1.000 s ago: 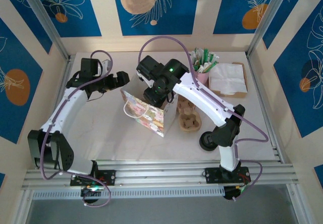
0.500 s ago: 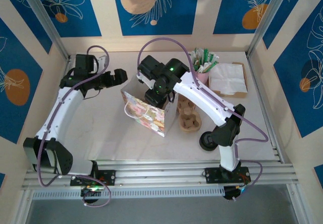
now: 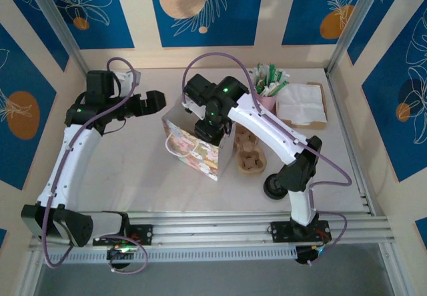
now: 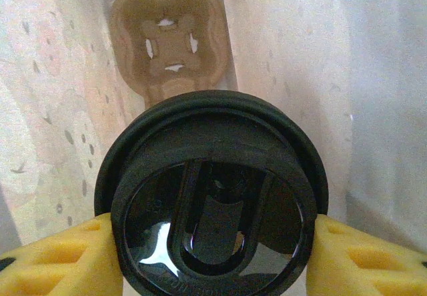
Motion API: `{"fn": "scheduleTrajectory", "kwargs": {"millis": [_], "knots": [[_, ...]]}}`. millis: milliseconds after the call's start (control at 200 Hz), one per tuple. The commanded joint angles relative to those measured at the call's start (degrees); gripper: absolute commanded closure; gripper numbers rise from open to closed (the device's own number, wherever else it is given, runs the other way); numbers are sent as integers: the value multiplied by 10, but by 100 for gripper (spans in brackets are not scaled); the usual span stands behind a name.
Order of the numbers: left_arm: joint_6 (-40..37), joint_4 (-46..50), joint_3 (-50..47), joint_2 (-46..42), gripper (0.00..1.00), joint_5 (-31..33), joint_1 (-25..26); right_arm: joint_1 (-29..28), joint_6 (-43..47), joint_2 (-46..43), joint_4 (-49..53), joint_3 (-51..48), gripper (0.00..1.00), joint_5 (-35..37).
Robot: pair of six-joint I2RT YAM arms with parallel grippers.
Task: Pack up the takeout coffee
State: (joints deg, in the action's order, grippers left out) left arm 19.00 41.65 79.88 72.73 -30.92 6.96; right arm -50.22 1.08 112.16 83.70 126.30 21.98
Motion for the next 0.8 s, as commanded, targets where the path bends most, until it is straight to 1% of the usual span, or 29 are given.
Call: {"fn": "scheduleTrajectory", "kwargs": {"millis": [0,85,290,645,790], "knots": [[-28,21,22,-9,0,-62,-5,2,9,9,23,5,40,-10],[-46,25,18,-8,0,-81,-4,3,10,12,27,3,40,-13],[-69,32,-2,5,0,-85,5,3,17,20,38,-6,40,-1],[-87,39,-17,20,0,-57,20,1,31,37,33,-12,40,4],[-89,38,-22,24,0,-45,20,0,29,41,27,-15,40,-9]]}}
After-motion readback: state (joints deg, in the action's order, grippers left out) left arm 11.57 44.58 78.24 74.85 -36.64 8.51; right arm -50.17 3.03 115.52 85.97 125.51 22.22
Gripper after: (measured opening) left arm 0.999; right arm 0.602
